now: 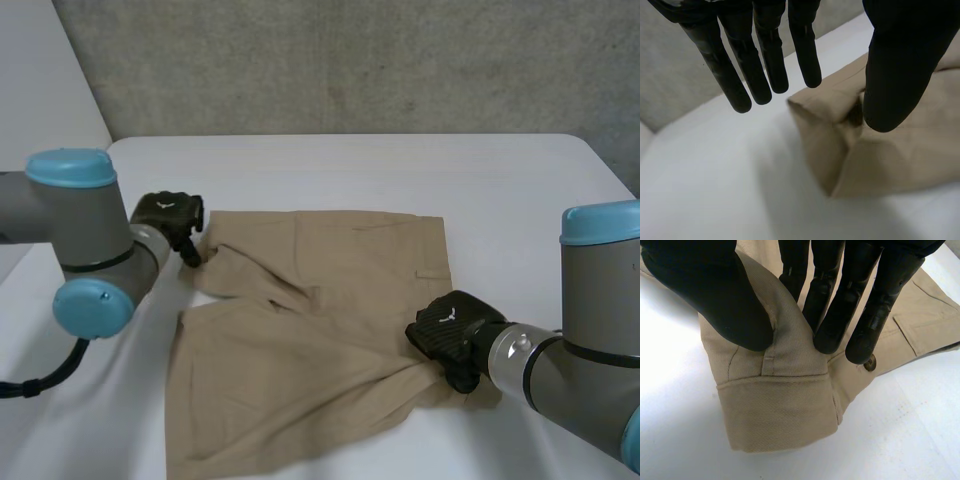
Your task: Fold the shorts.
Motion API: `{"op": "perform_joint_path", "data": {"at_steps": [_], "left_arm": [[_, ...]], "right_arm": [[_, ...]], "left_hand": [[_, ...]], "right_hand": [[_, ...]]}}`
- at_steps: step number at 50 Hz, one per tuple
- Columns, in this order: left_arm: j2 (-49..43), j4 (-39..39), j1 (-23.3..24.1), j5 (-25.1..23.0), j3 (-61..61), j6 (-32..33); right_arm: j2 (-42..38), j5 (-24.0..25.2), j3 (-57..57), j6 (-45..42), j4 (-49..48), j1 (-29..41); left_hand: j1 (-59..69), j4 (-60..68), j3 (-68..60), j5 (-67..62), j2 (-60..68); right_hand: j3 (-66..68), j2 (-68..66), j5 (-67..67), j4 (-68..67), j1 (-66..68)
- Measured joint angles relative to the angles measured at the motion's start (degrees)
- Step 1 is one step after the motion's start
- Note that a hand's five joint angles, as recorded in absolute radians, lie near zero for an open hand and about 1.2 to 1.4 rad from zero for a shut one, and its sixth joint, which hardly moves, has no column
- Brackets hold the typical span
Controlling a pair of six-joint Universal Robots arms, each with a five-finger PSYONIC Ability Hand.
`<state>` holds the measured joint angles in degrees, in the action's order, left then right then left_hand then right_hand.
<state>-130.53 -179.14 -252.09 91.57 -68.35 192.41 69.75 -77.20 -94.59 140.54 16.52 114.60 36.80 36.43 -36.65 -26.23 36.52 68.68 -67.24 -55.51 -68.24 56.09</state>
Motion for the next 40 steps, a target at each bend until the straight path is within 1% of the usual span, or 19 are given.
{"op": "perform_joint_path", "data": {"at_steps": [5,8,12,29,40], "left_arm": [[-3.3,3.9,-0.5,-2.7,4.7,-8.5],[-5.1,6.4,-1.0,-3.5,7.2,-12.4],[-6.2,8.0,-1.5,-3.6,8.7,-14.2],[-7.9,8.9,-2.1,-2.3,10.3,-13.7],[-8.4,10.7,-2.5,-2.2,10.3,-13.6]], "right_arm": [[0.0,0.0,-0.1,0.0,0.0,-0.2],[0.0,0.0,-0.1,0.0,0.0,-0.3],[0.0,0.0,-0.1,0.0,0.0,-0.3],[0.0,0.0,-0.3,0.0,-0.1,-0.3],[0.0,0.0,-0.3,0.0,-0.1,-0.1]], "left_hand": [[0.0,0.0,0.0,0.0,0.0],[-0.4,-0.2,0.4,0.4,-0.4],[-0.5,-0.3,0.5,0.5,-0.5],[-1.7,-1.8,1.9,1.9,-1.8],[-0.8,-0.8,0.9,0.4,-0.8]], "right_hand": [[0.0,0.0,0.0,0.0,0.0],[0.0,0.0,0.0,0.0,0.0],[0.0,0.0,0.0,0.0,0.0],[0.0,0.0,0.0,0.0,0.0],[0.0,0.0,0.0,0.0,0.0]]}}
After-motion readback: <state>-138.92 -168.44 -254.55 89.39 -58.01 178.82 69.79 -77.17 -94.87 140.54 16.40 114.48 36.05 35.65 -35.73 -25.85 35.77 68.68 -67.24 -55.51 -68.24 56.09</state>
